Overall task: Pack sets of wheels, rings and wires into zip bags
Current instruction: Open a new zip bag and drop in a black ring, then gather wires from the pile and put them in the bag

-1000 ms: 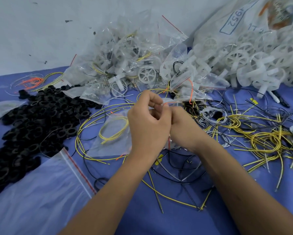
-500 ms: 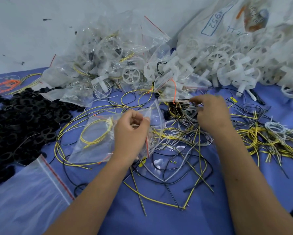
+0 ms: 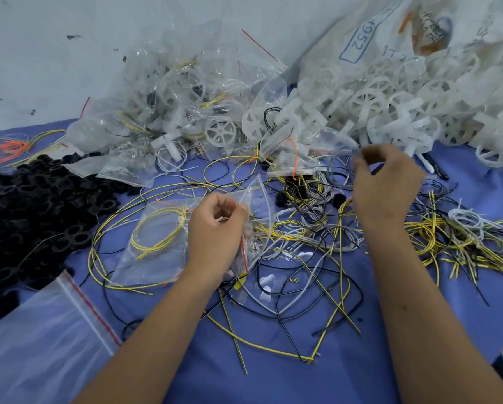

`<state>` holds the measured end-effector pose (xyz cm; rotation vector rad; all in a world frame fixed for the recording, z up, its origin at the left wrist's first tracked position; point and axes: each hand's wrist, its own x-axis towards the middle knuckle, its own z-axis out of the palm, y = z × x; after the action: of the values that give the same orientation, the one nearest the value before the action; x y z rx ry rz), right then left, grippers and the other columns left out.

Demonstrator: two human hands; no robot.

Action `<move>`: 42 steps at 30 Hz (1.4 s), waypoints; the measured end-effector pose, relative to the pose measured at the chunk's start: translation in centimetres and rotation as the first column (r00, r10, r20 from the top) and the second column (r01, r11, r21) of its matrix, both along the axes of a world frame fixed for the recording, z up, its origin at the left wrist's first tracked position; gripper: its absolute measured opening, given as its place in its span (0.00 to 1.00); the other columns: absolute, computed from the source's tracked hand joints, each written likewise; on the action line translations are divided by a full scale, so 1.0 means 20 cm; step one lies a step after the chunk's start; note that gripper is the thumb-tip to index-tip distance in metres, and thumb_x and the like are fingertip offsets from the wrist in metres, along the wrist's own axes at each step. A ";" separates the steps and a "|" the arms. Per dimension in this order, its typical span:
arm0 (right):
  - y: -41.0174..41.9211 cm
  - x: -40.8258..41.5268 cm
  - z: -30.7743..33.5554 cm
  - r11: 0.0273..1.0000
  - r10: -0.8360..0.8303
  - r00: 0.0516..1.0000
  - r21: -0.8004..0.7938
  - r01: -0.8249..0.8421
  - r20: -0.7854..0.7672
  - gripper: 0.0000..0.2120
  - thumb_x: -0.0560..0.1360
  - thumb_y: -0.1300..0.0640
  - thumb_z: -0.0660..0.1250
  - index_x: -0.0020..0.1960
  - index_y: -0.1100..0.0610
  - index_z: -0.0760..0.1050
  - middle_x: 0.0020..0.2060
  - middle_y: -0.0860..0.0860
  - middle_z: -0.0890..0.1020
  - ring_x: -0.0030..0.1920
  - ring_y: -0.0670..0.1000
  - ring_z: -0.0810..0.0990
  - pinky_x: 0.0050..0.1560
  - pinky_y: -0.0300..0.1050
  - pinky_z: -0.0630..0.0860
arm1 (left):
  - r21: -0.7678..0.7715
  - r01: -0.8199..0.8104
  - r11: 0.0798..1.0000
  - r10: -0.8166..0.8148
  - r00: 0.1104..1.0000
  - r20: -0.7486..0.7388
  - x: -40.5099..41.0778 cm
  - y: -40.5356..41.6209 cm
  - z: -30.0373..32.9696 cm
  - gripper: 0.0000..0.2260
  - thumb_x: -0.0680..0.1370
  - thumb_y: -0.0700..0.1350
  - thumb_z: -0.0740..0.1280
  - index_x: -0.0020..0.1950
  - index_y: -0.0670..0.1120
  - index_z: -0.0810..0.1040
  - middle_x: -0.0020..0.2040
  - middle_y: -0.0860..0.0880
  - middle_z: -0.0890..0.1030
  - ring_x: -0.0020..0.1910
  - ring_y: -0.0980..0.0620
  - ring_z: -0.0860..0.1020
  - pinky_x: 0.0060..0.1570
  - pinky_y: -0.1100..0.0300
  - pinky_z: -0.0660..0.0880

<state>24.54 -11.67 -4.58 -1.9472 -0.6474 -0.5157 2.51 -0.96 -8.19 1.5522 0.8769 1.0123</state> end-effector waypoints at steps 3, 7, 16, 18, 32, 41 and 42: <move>0.00 -0.04 0.04 0.949 -0.028 0.998 0.312 0.046 -0.059 0.11 0.78 0.51 0.71 0.52 0.59 0.81 0.36 0.44 0.80 0.33 0.40 0.76 0.39 0.27 0.68 | -0.008 -0.022 1.000 0.022 0.999 0.040 0.00 -0.01 0.01 0.06 0.79 0.41 0.70 0.43 0.46 0.76 0.33 0.49 0.81 0.30 0.51 0.78 0.35 0.54 0.78; 0.02 -0.09 0.08 0.804 0.127 0.980 0.595 -0.009 -0.156 0.12 0.76 0.53 0.73 0.53 0.60 0.78 0.36 0.49 0.80 0.33 0.47 0.80 0.36 0.48 0.79 | 0.054 -0.114 0.992 0.108 0.990 0.094 0.01 -0.02 0.03 0.06 0.78 0.38 0.70 0.42 0.45 0.76 0.33 0.55 0.81 0.29 0.60 0.77 0.33 0.65 0.74; 0.14 -0.36 0.05 0.765 0.597 0.802 0.317 -0.561 -0.020 0.03 0.75 0.59 0.75 0.43 0.55 0.82 0.30 0.52 0.81 0.28 0.48 0.77 0.30 0.42 0.73 | 0.135 -0.260 0.956 0.241 0.960 0.139 0.01 -0.03 0.05 0.07 0.78 0.39 0.70 0.43 0.47 0.74 0.38 0.49 0.79 0.33 0.49 0.78 0.35 0.60 0.75; 0.15 -0.40 0.02 0.779 0.617 0.786 0.130 -0.614 0.015 0.03 0.74 0.61 0.75 0.42 0.57 0.82 0.29 0.52 0.80 0.28 0.49 0.76 0.31 0.44 0.74 | 0.161 -0.290 0.943 0.265 0.951 0.159 0.01 -0.04 0.05 0.08 0.78 0.40 0.70 0.43 0.47 0.73 0.38 0.50 0.78 0.32 0.53 0.76 0.35 0.63 0.73; 0.22 -0.56 -0.04 0.672 0.695 0.624 0.014 -0.741 -0.357 0.04 0.77 0.58 0.72 0.44 0.56 0.85 0.34 0.50 0.85 0.35 0.49 0.84 0.38 0.46 0.79 | 0.394 -0.218 0.893 0.173 0.974 0.146 0.03 -0.12 0.10 0.08 0.78 0.41 0.70 0.45 0.47 0.71 0.39 0.56 0.76 0.31 0.52 0.81 0.28 0.56 0.75; 0.15 -0.43 0.05 0.718 0.694 0.693 0.266 -0.643 -0.196 0.05 0.79 0.62 0.69 0.45 0.58 0.82 0.31 0.52 0.83 0.27 0.54 0.83 0.27 0.46 0.79 | 0.314 -0.173 0.934 0.123 0.977 0.173 0.03 -0.10 0.10 0.12 0.80 0.40 0.70 0.42 0.50 0.69 0.37 0.54 0.74 0.28 0.45 0.75 0.26 0.54 0.70; 0.15 -0.36 0.06 0.803 0.583 0.799 0.253 -0.539 -0.147 0.06 0.79 0.59 0.69 0.44 0.57 0.82 0.30 0.51 0.82 0.27 0.54 0.82 0.28 0.46 0.78 | 0.303 -0.153 0.941 0.110 0.982 0.155 0.03 -0.10 0.09 0.12 0.80 0.41 0.70 0.42 0.50 0.69 0.36 0.54 0.74 0.28 0.47 0.74 0.27 0.53 0.70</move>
<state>17.27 -8.63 -3.37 -1.4886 -0.9487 0.0155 3.08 -2.91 -6.46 1.6795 0.7583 1.3931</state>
